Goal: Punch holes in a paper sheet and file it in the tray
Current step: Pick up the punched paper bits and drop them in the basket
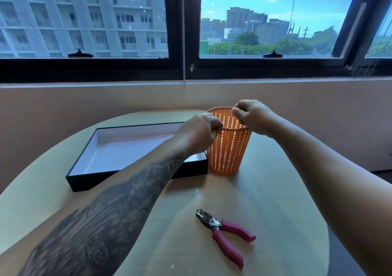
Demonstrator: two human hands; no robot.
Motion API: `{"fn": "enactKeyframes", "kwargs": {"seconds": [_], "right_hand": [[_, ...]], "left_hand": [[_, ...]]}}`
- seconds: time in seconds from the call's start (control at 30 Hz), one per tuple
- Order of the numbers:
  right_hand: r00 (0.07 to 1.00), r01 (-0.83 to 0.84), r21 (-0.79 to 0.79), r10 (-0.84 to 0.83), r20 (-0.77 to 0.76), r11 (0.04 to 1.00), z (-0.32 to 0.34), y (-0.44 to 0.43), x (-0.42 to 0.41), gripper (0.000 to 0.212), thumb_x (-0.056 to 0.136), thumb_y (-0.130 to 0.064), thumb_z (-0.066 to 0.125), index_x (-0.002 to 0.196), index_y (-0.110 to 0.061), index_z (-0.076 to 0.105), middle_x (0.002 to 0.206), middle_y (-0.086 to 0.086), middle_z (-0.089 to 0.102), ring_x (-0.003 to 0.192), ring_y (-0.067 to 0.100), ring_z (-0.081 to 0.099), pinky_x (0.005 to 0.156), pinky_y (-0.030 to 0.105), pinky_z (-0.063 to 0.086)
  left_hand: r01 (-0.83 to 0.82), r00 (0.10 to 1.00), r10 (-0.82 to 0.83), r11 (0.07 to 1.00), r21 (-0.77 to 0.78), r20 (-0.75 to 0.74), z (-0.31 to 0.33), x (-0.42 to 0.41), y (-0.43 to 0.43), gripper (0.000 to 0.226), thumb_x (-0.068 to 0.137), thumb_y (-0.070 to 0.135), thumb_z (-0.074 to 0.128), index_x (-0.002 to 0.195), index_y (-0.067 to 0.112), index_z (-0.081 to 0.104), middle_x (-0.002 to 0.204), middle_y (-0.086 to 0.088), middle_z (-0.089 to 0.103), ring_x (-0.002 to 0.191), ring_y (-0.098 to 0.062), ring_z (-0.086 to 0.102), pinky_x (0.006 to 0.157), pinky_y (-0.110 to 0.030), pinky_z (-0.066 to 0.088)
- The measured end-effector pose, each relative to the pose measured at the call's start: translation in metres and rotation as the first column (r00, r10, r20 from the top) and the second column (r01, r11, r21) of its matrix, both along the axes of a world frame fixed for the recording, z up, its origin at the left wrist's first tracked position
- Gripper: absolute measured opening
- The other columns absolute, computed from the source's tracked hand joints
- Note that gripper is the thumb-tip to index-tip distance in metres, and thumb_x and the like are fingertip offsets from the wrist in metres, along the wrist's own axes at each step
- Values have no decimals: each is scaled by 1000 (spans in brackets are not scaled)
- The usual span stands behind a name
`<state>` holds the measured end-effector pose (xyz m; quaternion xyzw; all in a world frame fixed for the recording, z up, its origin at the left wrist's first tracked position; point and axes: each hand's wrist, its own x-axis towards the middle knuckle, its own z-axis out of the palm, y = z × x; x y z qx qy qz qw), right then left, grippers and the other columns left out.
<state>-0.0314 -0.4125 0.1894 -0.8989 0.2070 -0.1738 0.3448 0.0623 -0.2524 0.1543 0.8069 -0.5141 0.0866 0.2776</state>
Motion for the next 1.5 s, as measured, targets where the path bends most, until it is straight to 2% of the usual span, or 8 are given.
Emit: {"fn": "enactKeyframes", "kwargs": {"seconds": [0.1, 0.5, 0.63, 0.83, 1.0, 1.2, 1.33, 1.5], "right_hand": [[1000, -12, 42, 12, 0, 999, 0, -2, -1, 23, 105, -32, 49, 115, -16, 62, 102, 11, 68, 97, 29, 69, 89, 45, 60], [999, -53, 98, 53, -4, 994, -3, -3, -1, 21, 107, -24, 46, 105, -15, 66, 97, 3, 66, 89, 18, 67, 73, 27, 56], [999, -54, 74, 53, 8, 996, -4, -3, -2, 20, 106, -18, 48, 106, -17, 68, 103, 3, 65, 95, 19, 65, 80, 31, 57], [997, -66, 141, 60, 51, 988, -4, -3, -3, 19, 105, -15, 50, 118, -19, 63, 102, 1, 69, 91, 16, 67, 72, 25, 56], [995, -78, 150, 69, 67, 986, -6, -4, -3, 19, 104, -15, 52, 120, -19, 62, 102, 2, 73, 95, 17, 69, 76, 29, 57], [986, -84, 4, 83, 144, 996, -18, -4, -1, 18, 98, -15, 63, 115, -18, 65, 101, -1, 69, 93, 17, 68, 72, 24, 54], [957, -38, -201, 93, 275, 979, -25, 6, -11, 22, 97, -21, 63, 118, -16, 69, 110, -2, 71, 102, 14, 67, 89, 32, 58], [916, -15, -388, 168, 364, 922, -26, 45, -31, 21, 93, -20, 64, 112, -19, 72, 114, -6, 69, 110, 13, 59, 95, 31, 48]], "left_hand": [[-7, 999, 6, 999, -49, -33, -6, 2, -1, 22, 93, 20, 58, 106, 21, 75, 107, 2, 68, 96, -19, 64, 85, -38, 52], [-39, 994, 26, 992, -121, -107, -14, -2, -1, 26, 94, 19, 59, 116, 21, 73, 114, 10, 68, 99, -12, 65, 88, -41, 55], [-45, 993, 32, 992, -114, -116, -13, -5, 0, 28, 95, 18, 57, 118, 21, 72, 116, 9, 67, 100, -11, 63, 89, -39, 55], [-48, 992, 34, 993, -104, -125, -12, -7, 1, 28, 97, 18, 56, 121, 20, 70, 118, 8, 66, 100, -12, 62, 88, -39, 55], [-55, 991, 42, 993, -101, -126, -11, -8, 2, 30, 97, 18, 55, 123, 21, 69, 118, 9, 65, 100, -11, 62, 87, -38, 55], [-64, 992, 60, 997, -31, -111, -9, -12, 6, 39, 95, 20, 55, 133, 26, 61, 137, 12, 59, 111, -13, 62, 94, -37, 52], [-77, 995, 77, 997, 9, -68, -13, -15, 15, 58, 94, 22, 57, 149, 29, 41, 157, 10, 39, 126, -16, 55, 102, -35, 47], [-87, 993, 83, 995, -46, -86, -30, -23, 51, 50, 93, 23, 58, 142, 25, 48, 150, 7, 45, 122, -18, 56, 94, -34, 48]]}}
